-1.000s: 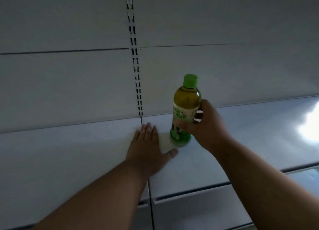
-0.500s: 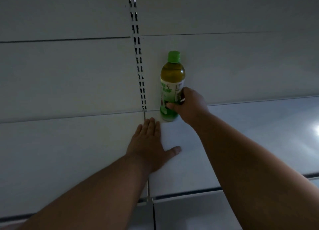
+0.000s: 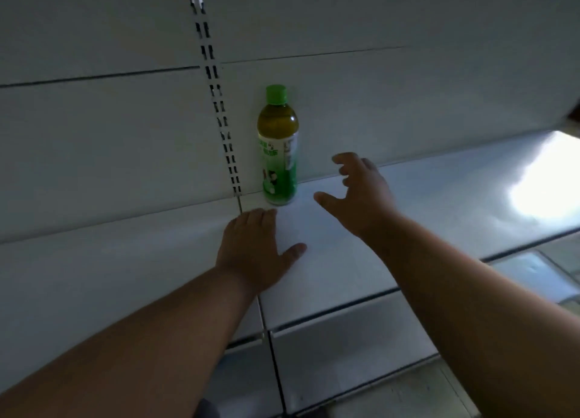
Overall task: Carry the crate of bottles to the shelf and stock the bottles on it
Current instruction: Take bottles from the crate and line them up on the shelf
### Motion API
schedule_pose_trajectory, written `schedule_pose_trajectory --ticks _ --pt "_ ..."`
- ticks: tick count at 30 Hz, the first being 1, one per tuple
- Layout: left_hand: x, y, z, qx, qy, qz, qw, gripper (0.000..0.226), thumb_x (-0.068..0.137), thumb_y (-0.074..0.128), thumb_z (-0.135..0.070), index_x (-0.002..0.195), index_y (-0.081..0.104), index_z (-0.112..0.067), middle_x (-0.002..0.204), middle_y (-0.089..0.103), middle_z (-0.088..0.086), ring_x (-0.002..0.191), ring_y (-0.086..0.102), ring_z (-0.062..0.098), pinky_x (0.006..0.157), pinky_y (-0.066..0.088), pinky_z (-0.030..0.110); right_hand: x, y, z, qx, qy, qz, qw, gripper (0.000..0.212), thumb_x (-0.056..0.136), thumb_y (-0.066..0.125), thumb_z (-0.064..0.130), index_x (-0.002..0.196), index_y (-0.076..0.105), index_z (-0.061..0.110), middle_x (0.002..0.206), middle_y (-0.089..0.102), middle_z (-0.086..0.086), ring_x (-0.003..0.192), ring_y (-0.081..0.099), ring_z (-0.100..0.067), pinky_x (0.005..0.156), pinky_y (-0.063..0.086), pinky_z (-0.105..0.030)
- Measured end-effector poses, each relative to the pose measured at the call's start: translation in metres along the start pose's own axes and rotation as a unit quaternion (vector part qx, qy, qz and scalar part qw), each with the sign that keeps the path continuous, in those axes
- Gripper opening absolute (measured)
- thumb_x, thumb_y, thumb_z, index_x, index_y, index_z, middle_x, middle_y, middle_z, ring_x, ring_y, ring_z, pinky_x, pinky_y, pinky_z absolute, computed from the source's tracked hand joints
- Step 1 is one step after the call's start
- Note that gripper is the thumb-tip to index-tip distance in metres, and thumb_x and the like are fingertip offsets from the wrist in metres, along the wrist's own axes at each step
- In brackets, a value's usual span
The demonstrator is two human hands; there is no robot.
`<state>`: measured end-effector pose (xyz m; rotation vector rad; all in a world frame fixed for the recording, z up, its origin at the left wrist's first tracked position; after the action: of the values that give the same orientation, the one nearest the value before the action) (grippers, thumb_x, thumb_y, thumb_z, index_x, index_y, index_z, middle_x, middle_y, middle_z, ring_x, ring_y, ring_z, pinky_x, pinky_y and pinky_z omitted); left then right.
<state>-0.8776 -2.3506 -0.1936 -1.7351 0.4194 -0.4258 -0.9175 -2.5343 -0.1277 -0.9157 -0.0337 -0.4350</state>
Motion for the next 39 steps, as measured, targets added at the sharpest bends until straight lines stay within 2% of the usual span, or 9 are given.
schedule_pose_trajectory --ticks 3,6,10,16,22,27,31,34,39 --pt "-0.018 -0.021 -0.039 -0.033 0.111 -0.03 0.993 0.077 0.085 0.048 -0.065 0.145 0.041 -0.016 0.143 0.046 0.009 0.129 0.042 0.03 0.105 0.032 0.04 -0.057 -0.048 -0.014 -0.095 0.041 0.017 0.994 0.069 0.084 0.073 0.039 0.143 0.042 0.024 0.139 0.047 -0.009 0.126 0.05 -0.03 0.102 0.045 -0.041" --pt "-0.048 -0.035 -0.103 -0.05 0.224 0.012 0.973 0.074 0.086 0.056 -0.062 0.146 0.039 -0.023 0.145 0.045 0.004 0.129 0.042 0.027 0.105 0.035 0.039 -0.132 -0.099 -0.022 -0.218 0.117 0.036 0.968 0.078 0.084 0.069 0.046 0.15 0.031 0.028 0.147 0.04 -0.008 0.135 0.04 -0.03 0.107 0.039 -0.041" --pt "-0.108 -0.036 -0.186 -0.066 0.344 0.054 0.935 0.069 0.086 0.057 -0.063 0.146 0.038 -0.034 0.144 0.047 0.0 0.127 0.045 0.026 0.105 0.04 0.042 -0.23 -0.152 -0.043 -0.302 0.24 0.033 0.922 0.078 0.08 0.069 0.052 0.145 0.034 0.025 0.142 0.042 -0.011 0.133 0.041 -0.032 0.105 0.041 -0.046" --pt "-0.183 0.005 -0.271 -0.038 0.419 0.105 0.901 0.067 0.085 0.056 -0.064 0.143 0.041 -0.032 0.136 0.051 0.0 0.123 0.049 0.026 0.101 0.042 0.04 -0.351 -0.182 -0.108 -0.265 0.396 0.004 0.879 0.073 0.078 0.072 0.052 0.138 0.041 0.027 0.134 0.047 -0.009 0.125 0.046 -0.032 0.101 0.045 -0.045" --pt "-0.218 0.096 -0.313 -0.022 0.444 0.168 0.88 0.068 0.087 0.053 -0.063 0.145 0.039 -0.031 0.137 0.05 -0.002 0.124 0.046 0.022 0.102 0.042 0.042 -0.425 -0.142 -0.199 -0.154 0.497 -0.004 0.854 0.078 0.081 0.073 0.051 0.144 0.037 0.023 0.138 0.047 -0.008 0.124 0.049 -0.03 0.098 0.049 -0.047" --pt "-0.201 0.172 -0.335 0.034 0.46 0.209 0.862 0.089 0.088 0.038 -0.074 0.158 0.013 -0.025 0.166 0.011 0.0 0.151 0.009 0.019 0.122 0.013 0.04 -0.445 -0.087 -0.28 -0.048 0.561 0.008 0.827 0.08 0.079 0.074 0.053 0.143 0.04 0.02 0.142 0.048 -0.01 0.125 0.052 -0.029 0.097 0.05 -0.042" --pt "-0.17 0.224 -0.348 0.127 0.493 0.215 0.833 0.104 0.083 0.016 -0.082 0.154 -0.02 -0.016 0.16 -0.03 0.007 0.146 -0.029 0.02 0.121 -0.01 0.038 -0.447 -0.049 -0.332 0.042 0.6 -0.009 0.799 0.079 0.081 0.074 0.052 0.143 0.041 0.017 0.143 0.049 -0.01 0.124 0.053 -0.028 0.093 0.049 -0.037" --pt "-0.159 0.249 -0.348 0.17 0.503 0.215 0.82 0.108 0.076 -0.001 -0.085 0.146 -0.033 -0.008 0.15 -0.045 0.014 0.139 -0.041 0.025 0.12 -0.014 0.042 -0.438 -0.024 -0.359 0.095 0.613 -0.031 0.783 0.078 0.082 0.076 0.049 0.144 0.042 0.015 0.141 0.053 -0.01 0.124 0.055 -0.028 0.092 0.049 -0.036" --pt "-0.151 0.255 -0.346 0.14 0.469 0.247 0.836 0.119 0.068 0.002 -0.088 0.143 -0.038 -0.005 0.144 -0.052 0.015 0.137 -0.044 0.026 0.12 -0.015 0.04 -0.397 0.008 -0.392 0.152 0.614 -0.029 0.774 0.079 0.081 0.077 0.047 0.145 0.042 0.017 0.14 0.053 -0.009 0.123 0.056 -0.027 0.089 0.052 -0.036"
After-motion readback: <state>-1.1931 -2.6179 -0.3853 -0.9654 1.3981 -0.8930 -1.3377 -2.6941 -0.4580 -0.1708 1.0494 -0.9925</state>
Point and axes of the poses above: each hand's wrist, its own x-axis towards the middle knuckle, its own y-axis out of the palm, z = x × y, the point moved 3 cm from there along x, towards the middle knuckle
